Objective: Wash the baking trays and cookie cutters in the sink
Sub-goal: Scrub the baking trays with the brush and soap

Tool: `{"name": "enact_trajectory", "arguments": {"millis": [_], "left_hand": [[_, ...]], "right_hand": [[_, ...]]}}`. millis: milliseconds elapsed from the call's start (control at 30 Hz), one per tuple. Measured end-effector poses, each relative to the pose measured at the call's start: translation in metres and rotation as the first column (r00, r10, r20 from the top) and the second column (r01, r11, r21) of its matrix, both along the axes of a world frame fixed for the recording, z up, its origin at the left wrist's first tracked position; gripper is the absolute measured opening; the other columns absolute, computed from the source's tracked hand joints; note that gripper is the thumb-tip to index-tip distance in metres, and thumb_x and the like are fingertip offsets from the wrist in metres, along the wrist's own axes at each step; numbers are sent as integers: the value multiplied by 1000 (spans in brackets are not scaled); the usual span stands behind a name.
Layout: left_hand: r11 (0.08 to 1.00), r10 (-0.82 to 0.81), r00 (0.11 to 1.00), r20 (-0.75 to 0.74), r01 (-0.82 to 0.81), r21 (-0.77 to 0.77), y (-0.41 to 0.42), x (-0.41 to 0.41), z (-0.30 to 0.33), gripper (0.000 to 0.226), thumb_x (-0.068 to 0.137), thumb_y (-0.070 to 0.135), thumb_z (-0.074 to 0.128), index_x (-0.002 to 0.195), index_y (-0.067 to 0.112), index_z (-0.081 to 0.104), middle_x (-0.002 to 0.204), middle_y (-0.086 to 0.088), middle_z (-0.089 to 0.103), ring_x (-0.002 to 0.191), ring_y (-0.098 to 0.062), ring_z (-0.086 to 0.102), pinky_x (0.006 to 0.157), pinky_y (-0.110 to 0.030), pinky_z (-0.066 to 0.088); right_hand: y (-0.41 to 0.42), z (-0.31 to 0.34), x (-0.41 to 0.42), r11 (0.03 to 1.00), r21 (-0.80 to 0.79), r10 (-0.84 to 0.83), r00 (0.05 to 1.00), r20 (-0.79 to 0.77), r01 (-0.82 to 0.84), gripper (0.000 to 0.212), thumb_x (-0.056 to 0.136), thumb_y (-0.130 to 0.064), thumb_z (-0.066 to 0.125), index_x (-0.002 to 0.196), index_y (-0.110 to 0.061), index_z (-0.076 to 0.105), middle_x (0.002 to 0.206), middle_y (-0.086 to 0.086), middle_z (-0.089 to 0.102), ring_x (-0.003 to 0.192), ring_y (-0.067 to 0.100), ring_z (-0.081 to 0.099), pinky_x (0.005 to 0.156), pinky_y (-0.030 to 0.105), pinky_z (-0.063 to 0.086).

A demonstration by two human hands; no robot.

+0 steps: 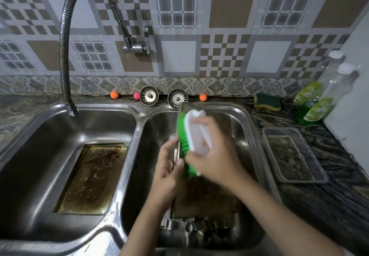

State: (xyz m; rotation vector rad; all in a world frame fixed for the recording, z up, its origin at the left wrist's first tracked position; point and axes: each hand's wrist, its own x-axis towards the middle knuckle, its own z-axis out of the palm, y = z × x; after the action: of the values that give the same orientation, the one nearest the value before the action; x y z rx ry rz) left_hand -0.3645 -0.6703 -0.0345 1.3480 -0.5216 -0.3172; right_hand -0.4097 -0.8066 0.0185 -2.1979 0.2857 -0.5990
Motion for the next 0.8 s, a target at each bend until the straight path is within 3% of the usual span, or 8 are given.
{"name": "enact_trajectory", "arguments": {"millis": [67,133,233,333,467,600,700,800], "left_hand": [[998,56,998,11,-56,-15,10,13,3,61,78,38,71,133,24,47,119,-6,63,106,-23,60,90,-39,49],[997,71,997,-24,-72,-34,18,19,4,55,76,37,69,128,35,53,91,-6,68,76,-23,59,70,-43,47],[998,-22,1000,6,23,-56,13,11,6,48,83,25,61,130,30,52,118,-19,63,102,-27,59,90,-47,44],[996,41,999,-3,-41,-73,2,17,9,48,83,22,66,129,25,52,106,-14,64,96,-14,60,85,-28,45],[975,163,979,-119,-179,-135,15,43,11,61,73,36,72,130,35,53,93,-20,46,89,-35,35,73,-45,30],[982,118,985,-125,-134,-130,23,45,8,63,72,38,73,131,37,52,94,-17,43,83,-32,40,91,-64,40],[990,87,990,-114,-98,-102,10,25,-2,50,78,22,64,126,30,54,60,0,51,55,-7,46,62,-20,47],[996,1,989,-148,-15,-89,-3,16,-4,60,75,16,71,131,19,50,76,2,68,61,-9,53,60,-15,48]], "right_hand": [[4,-14,-12,994,-2,112,994,7,-112,60,58,-38,59,115,-41,42,101,-1,60,80,19,60,58,34,50],[-25,-25,-3,998,66,-18,1000,-9,19,59,56,-41,58,113,-37,44,103,0,59,85,24,62,62,44,54],[-59,-21,23,955,191,-216,974,-67,225,59,56,-35,61,113,-33,46,107,-15,49,93,9,55,77,46,54],[-14,-7,13,978,190,-101,993,69,86,59,57,-28,63,113,-37,44,98,-19,51,79,2,54,63,28,51],[28,-47,-36,982,63,171,981,95,-177,60,64,-28,64,117,-43,41,112,-22,50,90,9,60,60,24,53],[-31,-64,-19,974,197,-112,994,-10,111,58,62,-28,67,114,-37,43,113,-20,49,97,18,60,61,24,53],[-37,-38,2,955,221,-210,977,43,196,58,66,-16,71,116,-30,46,108,-26,46,96,3,54,66,18,47],[10,-20,-10,996,81,-33,996,82,27,61,63,-22,68,118,-36,46,106,-23,47,87,4,54,64,21,49]]}}
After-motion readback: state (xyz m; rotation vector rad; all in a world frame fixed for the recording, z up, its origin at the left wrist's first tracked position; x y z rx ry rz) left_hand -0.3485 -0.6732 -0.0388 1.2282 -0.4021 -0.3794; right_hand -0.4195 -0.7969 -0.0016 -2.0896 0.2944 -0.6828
